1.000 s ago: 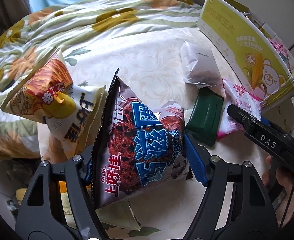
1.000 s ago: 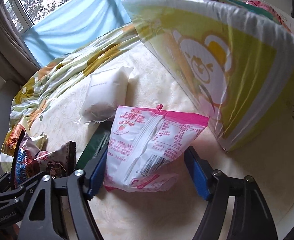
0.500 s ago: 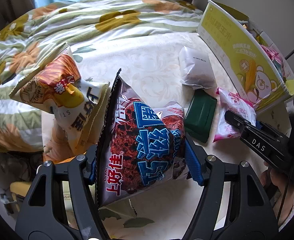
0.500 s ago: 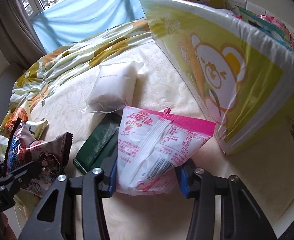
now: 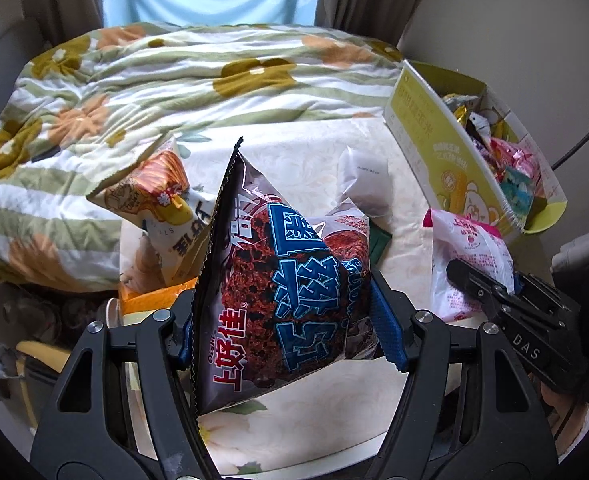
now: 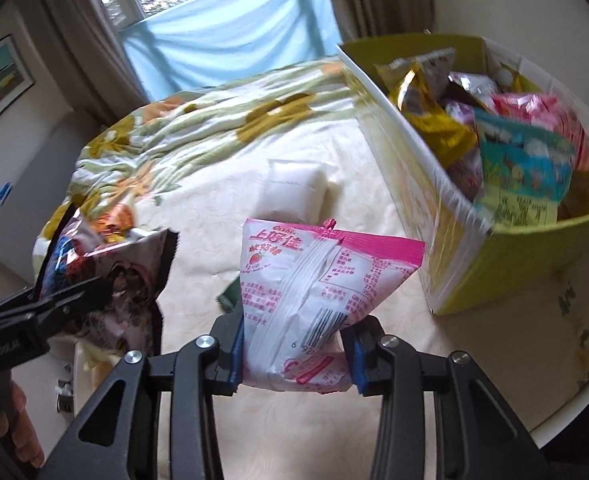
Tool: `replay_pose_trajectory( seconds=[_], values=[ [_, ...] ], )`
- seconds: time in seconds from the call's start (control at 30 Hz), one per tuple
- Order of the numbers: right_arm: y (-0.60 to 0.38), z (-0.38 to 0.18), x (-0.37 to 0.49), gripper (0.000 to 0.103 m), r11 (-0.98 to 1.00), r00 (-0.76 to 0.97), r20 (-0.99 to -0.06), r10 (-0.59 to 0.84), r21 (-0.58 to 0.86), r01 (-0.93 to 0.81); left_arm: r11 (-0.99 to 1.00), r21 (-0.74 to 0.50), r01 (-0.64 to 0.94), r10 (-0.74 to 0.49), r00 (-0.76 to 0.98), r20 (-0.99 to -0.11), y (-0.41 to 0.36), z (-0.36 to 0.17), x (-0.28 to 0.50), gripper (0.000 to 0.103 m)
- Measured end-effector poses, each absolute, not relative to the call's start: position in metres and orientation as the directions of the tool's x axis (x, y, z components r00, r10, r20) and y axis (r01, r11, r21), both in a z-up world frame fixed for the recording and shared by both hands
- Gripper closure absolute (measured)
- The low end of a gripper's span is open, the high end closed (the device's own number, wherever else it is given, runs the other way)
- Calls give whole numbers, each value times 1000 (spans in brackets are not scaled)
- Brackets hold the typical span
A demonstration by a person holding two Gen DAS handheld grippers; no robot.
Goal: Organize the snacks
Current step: 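Drop chocolate bag into box with left tool while right tool drops pink-white bag in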
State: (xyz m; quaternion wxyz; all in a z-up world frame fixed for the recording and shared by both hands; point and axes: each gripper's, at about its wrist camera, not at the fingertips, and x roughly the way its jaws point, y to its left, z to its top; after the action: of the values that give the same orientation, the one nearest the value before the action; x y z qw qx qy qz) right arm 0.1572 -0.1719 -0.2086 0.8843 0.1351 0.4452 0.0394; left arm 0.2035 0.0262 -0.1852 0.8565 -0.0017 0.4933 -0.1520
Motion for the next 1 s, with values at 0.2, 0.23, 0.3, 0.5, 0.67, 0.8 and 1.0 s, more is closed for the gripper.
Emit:
replay_pose_trajectory(
  seconds=[0.2,0.23,0.3,0.5,0.67,0.8,1.0],
  values=[
    [-198,-155,148,66,950,643,-720,260,311,-36,959,-142,245,-260,558,-788,-1,-127,194,37],
    [-206,-148,147,66,949,652,-711,263,312,-42,958,-148,247,-267,569,-778,-7,-120,193,37],
    [-224,-130,148,66,950,672,-693,262,309,-51,953,-161,256,-285,583,-761,-24,-106,193,37],
    [-287,-94,158,66,960,724,-654,219,275,-43,934,-171,314,-335,604,-723,-94,-79,207,37],
    [-339,-84,174,66,970,738,-651,177,243,-19,913,-198,356,-384,585,-714,-159,-76,231,36],
    [-376,-84,191,66,973,732,-662,162,232,-6,905,-214,368,-400,564,-723,-210,-84,254,36],
    [-417,-91,215,66,976,713,-683,156,217,-6,902,-244,357,-412,538,-735,-270,-103,288,35]
  ],
)
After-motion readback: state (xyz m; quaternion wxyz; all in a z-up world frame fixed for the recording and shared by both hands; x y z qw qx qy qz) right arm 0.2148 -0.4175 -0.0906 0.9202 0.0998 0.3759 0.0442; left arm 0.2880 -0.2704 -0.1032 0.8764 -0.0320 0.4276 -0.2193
